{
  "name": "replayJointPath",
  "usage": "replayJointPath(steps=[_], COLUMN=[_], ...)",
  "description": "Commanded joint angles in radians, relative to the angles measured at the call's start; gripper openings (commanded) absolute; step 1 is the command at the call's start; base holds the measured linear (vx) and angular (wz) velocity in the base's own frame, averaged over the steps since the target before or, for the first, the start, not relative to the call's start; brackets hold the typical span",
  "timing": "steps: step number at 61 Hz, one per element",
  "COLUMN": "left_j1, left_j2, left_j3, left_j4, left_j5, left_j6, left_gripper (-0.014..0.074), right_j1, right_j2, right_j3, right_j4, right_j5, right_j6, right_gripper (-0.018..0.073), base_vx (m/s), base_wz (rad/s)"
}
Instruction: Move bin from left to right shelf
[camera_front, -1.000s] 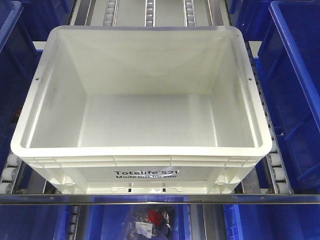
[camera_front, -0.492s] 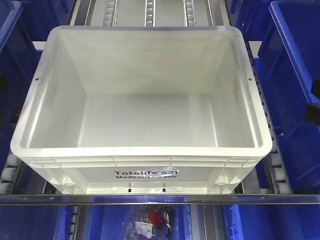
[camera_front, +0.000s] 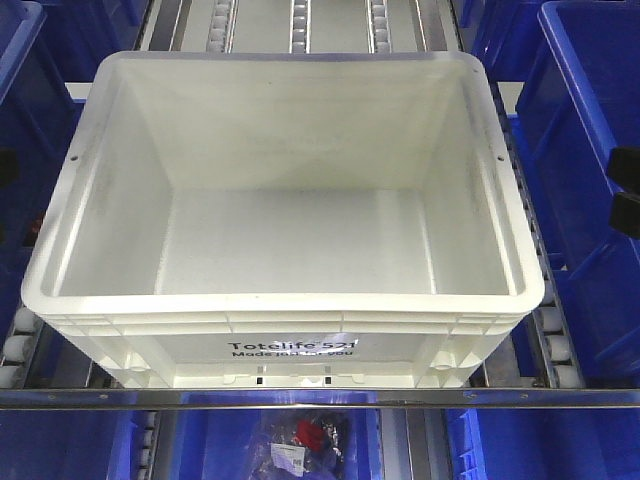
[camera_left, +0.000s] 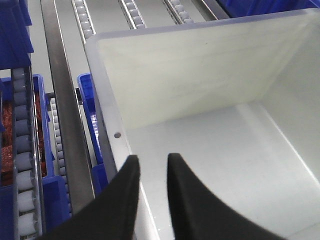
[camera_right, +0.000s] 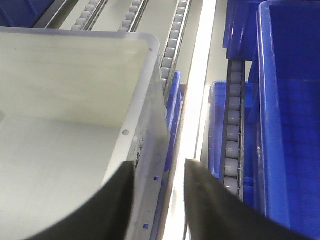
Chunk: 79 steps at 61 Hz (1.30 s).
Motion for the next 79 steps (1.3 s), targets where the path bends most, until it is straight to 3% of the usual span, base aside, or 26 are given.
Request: replayJointPath(steps=[1, 10, 18, 33, 42, 51, 63, 79], left_j1=[-0.005, -0.005, -0.005, -0.005, -0.005, -0.005, -0.005, -0.005], left_j2=[-0.001, -0.001, -0.001, -0.001, 0.010, 0.073, 0.223, 0.409], left_j3=[-0.036, -0.035, -0.035, -0.036, -0.037, -0.074, -0.215, -0.358], left_j4=[-0.016, -0.016, -0.016, -0.017, -0.014, 0.037, 0.142, 0.147], left_j5=[-0.075, -0.075, -0.075, -0.074, -0.084, -0.039, 0.051, 0.166], left_j6=[0.001, 0.001, 0.001, -0.003, -0.093, -0.118, -0.222, -0.222], left_gripper=[0.0278, 0.0455, 0.0528, 0.0529, 0.0529, 0.0529, 0.0529, 0.0529], right_j1=[-0.004, -0.004, -0.004, -0.004, -0.004, -0.004, -0.004, -0.004], right_j2=[0.001, 0.001, 0.005, 0.007, 0.048, 0.137, 0.276, 0.426], right_j3=[-0.033, -0.033, -0.033, -0.033, -0.067, -0.171, -0.307, -0.416], right_j4=[0.004, 0.004, 0.001, 0.029, 0.053, 0.055, 0.062, 0.105], right_j5=[-0.075, -0.075, -0.077, -0.075, -0.007, 0.089, 0.163, 0.214], right_j6=[-0.008, -0.004, -0.004, -0.025, -0.033, -0.034, -0.033, -0.034], right_gripper=[0.0479, 0.0732, 0.0724, 0.0663, 0.0657, 0.0655, 0.0649, 0.0640], base_vx=[0.00, 0.00, 0.00, 0.00, 0.00, 0.00, 0.00, 0.00], base_wz=[0.00, 0.00, 0.00, 0.00, 0.00, 0.00, 0.00, 0.00])
